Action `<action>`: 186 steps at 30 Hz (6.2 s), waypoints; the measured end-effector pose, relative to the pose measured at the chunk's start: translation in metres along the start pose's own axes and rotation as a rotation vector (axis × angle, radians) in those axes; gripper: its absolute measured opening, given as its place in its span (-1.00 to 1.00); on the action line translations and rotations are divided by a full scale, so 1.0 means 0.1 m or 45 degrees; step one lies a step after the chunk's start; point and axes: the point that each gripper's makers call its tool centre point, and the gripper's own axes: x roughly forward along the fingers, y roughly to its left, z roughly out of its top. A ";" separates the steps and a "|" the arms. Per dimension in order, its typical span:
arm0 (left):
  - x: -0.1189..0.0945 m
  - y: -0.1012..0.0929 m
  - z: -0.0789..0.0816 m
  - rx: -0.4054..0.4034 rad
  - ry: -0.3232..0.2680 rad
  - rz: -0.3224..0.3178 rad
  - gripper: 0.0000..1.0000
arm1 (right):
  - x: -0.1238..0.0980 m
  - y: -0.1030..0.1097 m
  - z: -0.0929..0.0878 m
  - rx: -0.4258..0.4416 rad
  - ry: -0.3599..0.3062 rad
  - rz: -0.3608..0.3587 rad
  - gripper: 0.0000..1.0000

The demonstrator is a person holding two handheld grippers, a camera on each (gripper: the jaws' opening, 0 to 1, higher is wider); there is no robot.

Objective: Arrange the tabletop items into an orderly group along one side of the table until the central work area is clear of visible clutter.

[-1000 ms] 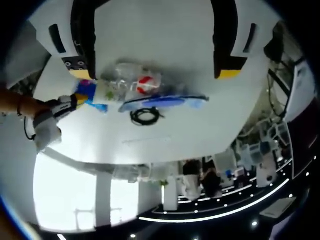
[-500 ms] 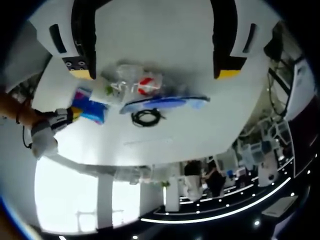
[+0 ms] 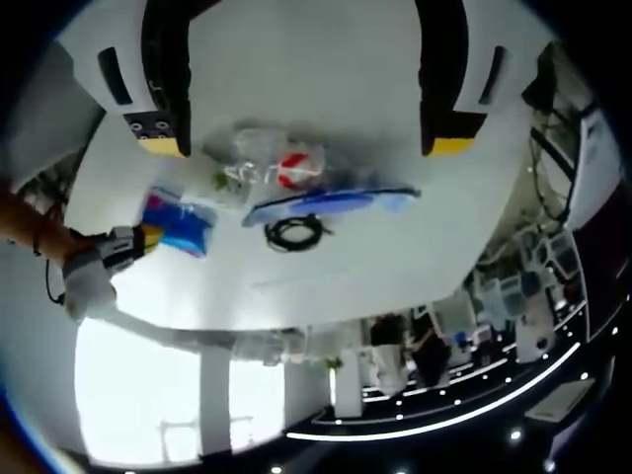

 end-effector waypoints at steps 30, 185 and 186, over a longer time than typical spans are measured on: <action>0.00 0.04 -0.03 -0.014 0.019 0.014 0.87 | 0.05 -0.23 0.04 0.220 -0.112 -0.121 0.00; -0.03 -0.13 0.02 0.027 -0.010 -0.065 0.82 | -0.24 -0.39 -0.41 0.758 0.083 -0.381 -0.98; -0.03 -0.13 0.02 0.029 -0.008 -0.066 0.82 | -0.24 -0.40 -0.39 0.742 0.080 -0.382 -0.98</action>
